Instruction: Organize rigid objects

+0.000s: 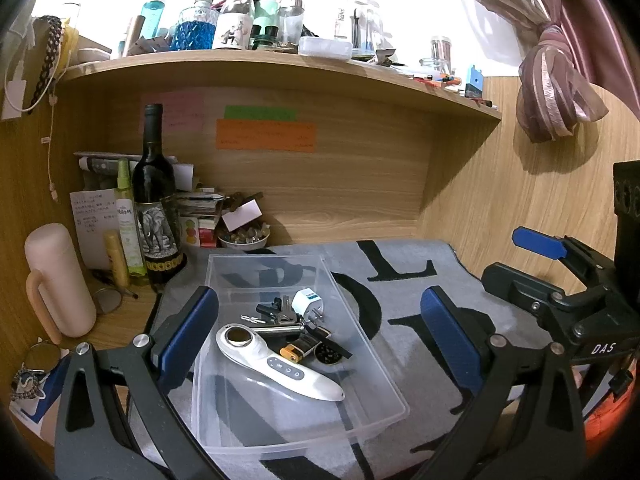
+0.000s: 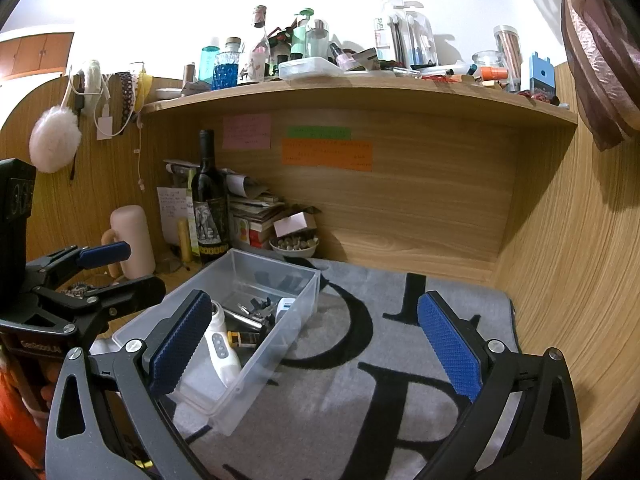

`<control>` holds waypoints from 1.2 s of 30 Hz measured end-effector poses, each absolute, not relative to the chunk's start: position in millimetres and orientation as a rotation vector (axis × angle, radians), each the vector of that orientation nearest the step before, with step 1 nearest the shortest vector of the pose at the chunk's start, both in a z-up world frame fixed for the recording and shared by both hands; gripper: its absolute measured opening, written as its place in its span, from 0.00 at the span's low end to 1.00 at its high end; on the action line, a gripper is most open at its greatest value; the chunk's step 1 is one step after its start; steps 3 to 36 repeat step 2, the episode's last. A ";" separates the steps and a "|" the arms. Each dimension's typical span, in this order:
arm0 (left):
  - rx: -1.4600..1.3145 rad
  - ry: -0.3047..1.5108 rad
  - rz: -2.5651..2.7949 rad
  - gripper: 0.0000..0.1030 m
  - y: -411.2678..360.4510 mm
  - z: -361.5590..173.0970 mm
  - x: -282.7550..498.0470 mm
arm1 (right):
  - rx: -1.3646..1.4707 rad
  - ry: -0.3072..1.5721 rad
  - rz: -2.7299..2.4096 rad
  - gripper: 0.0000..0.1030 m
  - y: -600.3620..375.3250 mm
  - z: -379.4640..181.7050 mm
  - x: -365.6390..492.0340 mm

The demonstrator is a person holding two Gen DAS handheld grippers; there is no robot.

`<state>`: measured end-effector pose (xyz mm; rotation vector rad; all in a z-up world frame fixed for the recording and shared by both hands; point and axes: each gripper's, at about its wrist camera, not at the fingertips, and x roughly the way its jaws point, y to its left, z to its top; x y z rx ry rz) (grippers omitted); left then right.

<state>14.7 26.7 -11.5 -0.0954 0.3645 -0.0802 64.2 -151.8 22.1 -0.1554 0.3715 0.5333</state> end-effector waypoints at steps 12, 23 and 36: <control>-0.096 0.367 -0.081 1.00 26.8 -11.6 15.0 | -0.156 0.373 0.534 1.00 -152.2 20.8 65.2; -0.096 0.367 -0.081 1.00 26.8 -11.6 15.0 | -0.156 0.373 0.534 1.00 -152.2 20.8 65.2; -0.096 0.367 -0.081 1.00 26.8 -11.6 15.0 | -0.156 0.373 0.534 1.00 -152.2 20.8 65.2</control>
